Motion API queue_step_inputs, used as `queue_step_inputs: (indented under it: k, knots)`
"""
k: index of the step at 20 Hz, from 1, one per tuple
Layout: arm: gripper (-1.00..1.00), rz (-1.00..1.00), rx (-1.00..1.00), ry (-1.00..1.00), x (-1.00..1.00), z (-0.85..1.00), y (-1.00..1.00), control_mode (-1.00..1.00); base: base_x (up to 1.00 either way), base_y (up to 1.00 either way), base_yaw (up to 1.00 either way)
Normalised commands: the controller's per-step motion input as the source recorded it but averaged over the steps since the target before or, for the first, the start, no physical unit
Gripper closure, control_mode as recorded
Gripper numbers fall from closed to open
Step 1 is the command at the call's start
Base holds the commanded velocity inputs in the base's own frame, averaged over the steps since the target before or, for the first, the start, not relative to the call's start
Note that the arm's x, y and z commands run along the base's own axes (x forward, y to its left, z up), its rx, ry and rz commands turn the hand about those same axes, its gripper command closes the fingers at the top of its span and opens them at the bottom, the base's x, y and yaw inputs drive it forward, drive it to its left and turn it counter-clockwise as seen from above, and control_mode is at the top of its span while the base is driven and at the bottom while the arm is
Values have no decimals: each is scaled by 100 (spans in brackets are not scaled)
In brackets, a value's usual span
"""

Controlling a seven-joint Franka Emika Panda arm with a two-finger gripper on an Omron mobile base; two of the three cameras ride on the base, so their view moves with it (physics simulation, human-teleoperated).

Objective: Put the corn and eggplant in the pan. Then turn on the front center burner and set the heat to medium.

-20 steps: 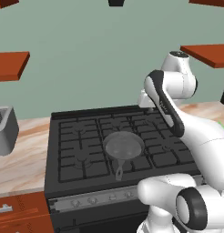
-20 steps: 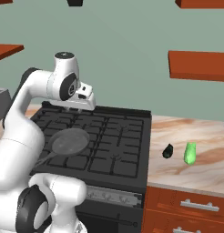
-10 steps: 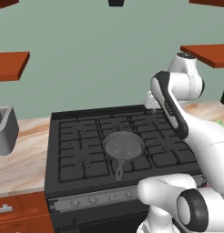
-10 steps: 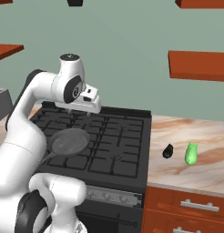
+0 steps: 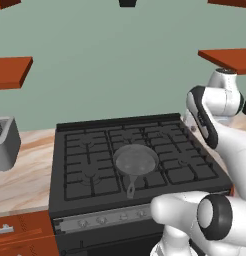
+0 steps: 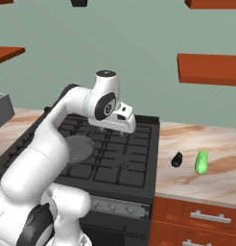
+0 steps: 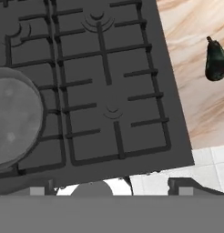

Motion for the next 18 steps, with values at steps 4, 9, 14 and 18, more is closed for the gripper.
queue_step_inputs:
  k: [4, 9, 14, 18]
  knots:
    - [-100, -20, -3, 8, 0, -75, -64, -100, 0, 0, 0]
    - [-100, -22, -4, 1, 13, -87, -43, -100, 0, 0, 0]
    - [-100, -12, 0, -3, 34, -38, -26, -100, 0, 0, 0]
    - [-100, -3, 0, -2, 49, -14, -43, -100, 0, 0, 0]
